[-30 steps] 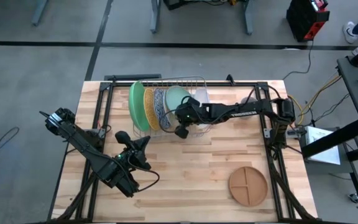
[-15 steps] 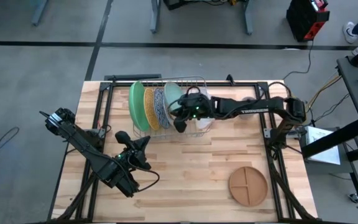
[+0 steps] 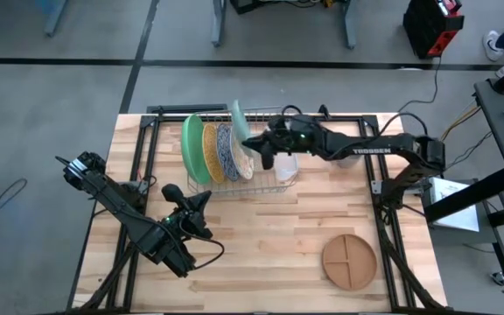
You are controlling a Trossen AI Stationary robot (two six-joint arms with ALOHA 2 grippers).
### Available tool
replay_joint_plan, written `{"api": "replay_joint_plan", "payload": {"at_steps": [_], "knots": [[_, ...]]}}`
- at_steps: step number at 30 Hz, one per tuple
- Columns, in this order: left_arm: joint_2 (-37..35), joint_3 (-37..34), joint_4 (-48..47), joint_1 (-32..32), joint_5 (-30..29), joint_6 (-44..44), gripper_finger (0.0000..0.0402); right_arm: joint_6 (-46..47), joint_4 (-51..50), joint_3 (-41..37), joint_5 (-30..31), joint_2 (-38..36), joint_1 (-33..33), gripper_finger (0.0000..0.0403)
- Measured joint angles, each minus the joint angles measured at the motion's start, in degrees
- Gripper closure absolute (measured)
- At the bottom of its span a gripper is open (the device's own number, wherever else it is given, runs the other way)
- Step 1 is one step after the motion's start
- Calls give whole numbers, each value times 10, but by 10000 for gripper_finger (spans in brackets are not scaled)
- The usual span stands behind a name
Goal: Sort dishes
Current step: Put the light blue plate in the dish rack
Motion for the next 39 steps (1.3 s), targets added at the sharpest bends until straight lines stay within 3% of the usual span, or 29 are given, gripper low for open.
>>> {"api": "replay_joint_plan", "payload": {"at_steps": [5, 9, 22, 28, 30, 35, 39], "knots": [[0, 0, 0, 0, 0, 0, 401, 69, 160, -113, 58, -17, 2, 403], [0, 0, 0, 0, 0, 0, 401, 100, 199, -165, 68, -15, 4, 403], [-1, 0, 2, 0, -1, -2, 401, 86, 151, -181, 96, -11, 33, 403], [-1, 0, 2, 0, -1, -2, 401, 73, 224, -181, 96, -11, 35, 403], [-1, 0, 2, 0, -1, -2, 401, 73, 248, -181, 81, -15, 25, 403], [-1, 0, 2, 0, 0, -2, 401, 124, 266, -181, -24, -18, -22, 403], [-1, 0, 2, 0, 0, -2, 401, 84, 278, -181, -81, -39, -46, 403]]}}
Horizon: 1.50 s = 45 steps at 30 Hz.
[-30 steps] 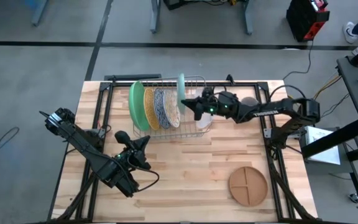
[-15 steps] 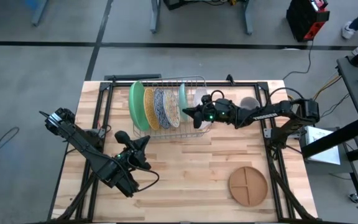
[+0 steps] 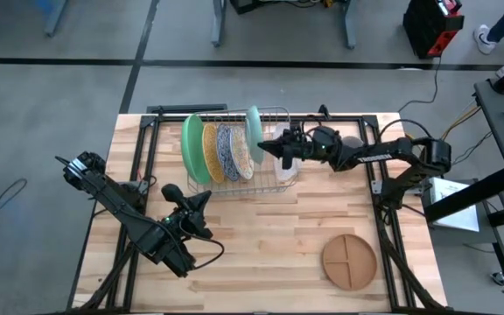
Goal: Sort dishes
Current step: Put the light blue plate in the dish rack
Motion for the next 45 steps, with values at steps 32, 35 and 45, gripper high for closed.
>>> {"api": "replay_joint_plan", "payload": {"at_steps": [32, 35, 45], "knots": [[0, 110, 32, -33, -89, -40, 401, -484, -610, 358, -566, 128, 2, 403], [-2, 110, 30, -48, -103, -46, 401, -585, -761, 427, -556, 152, -5, 403], [-4, 110, 29, -58, -110, -47, 401, -660, -896, 510, -522, 215, -27, 402]]}}
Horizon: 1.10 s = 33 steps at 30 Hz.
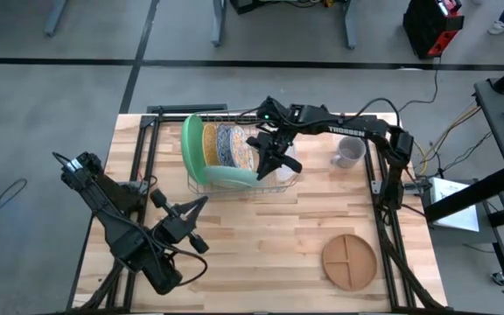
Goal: Sort dishes
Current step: Put the light blue plate in the dish rack
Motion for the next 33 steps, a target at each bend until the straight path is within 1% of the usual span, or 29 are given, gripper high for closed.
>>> {"api": "replay_joint_plan", "payload": {"at_steps": [5, 10, 13, 18, 23, 27, 30, 33], "knots": [[0, -1, -3, 0, 0, 2, 401, 17, -3, 1, 47, 5, -6, 377], [0, -1, -4, 0, 0, 2, 401, 62, 1, 8, 118, -2, -7, 330], [0, -1, -4, 0, 0, 2, 401, 74, 0, 13, 145, -2, -7, 304], [0, -2, -4, 0, 0, 2, 401, 76, -2, 19, 144, -4, -7, 269], [0, -4, -5, 0, 13, 4, 401, 55, -4, 22, 144, -26, -9, 249], [0, -16, -14, 1, 55, 5, 401, 17, -5, 19, 144, -57, -11, 245], [1, -28, -14, 6, 85, 5, 401, -4, -15, 12, 144, -81, -11, 250], [6, -29, -8, 14, 92, 5, 401, -6, -20, -9, 149, -109, -8, 260]]}}
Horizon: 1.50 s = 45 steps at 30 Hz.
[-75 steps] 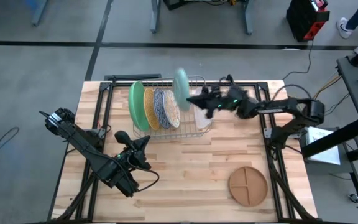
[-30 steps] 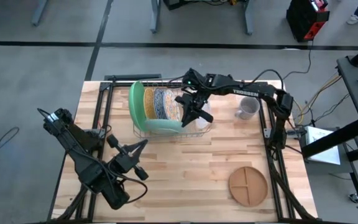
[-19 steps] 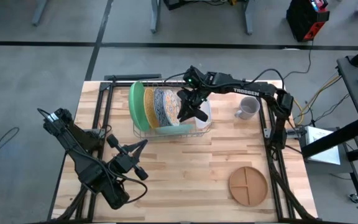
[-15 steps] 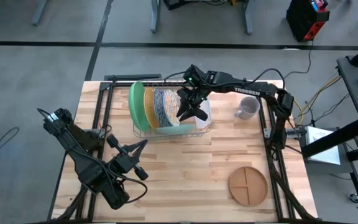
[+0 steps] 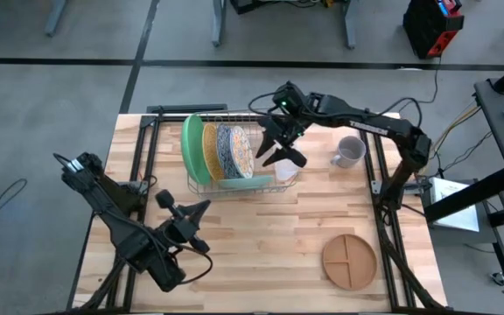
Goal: Sort dishes
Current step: Put the light blue plate in the dish rack, then put the brown plate in the dish rack
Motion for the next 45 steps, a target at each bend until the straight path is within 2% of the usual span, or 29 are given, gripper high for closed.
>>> {"api": "replay_joint_plan", "payload": {"at_steps": [2, 6, 12, 14, 18, 22, 25, 28, 34, 39, 42, 45], "knots": [[1, 0, 9, 7, 3, 4, 401, 6, 0, -18, 33, -20, 5, 267], [1, 4, 44, 21, 24, 36, 401, 30, 16, -49, 138, -50, 23, 279], [1, 12, 119, 35, 25, 82, 401, 12, 24, -118, 140, -99, 38, 289], [1, 13, 170, 40, 49, 114, 401, 14, 34, -153, 140, -123, 38, 292], [8, 12, 317, 54, 130, 251, 401, 38, 63, -239, 164, -191, 38, 296], [27, 12, 467, 73, 142, 437, 402, 68, 116, -328, 180, -263, 40, 299], [38, 12, 527, 95, 142, 526, 402, 98, 162, -391, 185, -317, 40, 300], [43, 12, 524, 131, 147, 540, 402, 129, 210, -445, 204, -363, 40, 300], [60, 12, 510, 235, 228, 521, 401, 175, 263, -518, 289, -416, 40, 304], [92, 9, 510, 287, 224, 508, 401, 197, 334, -564, 326, -418, 40, 318], [112, 6, 509, 297, 183, 518, 401, 213, 386, -582, 357, -405, 40, 328], [128, 5, 511, 309, 172, 524, 402, 226, 419, -586, 390, -387, 40, 338]]}}
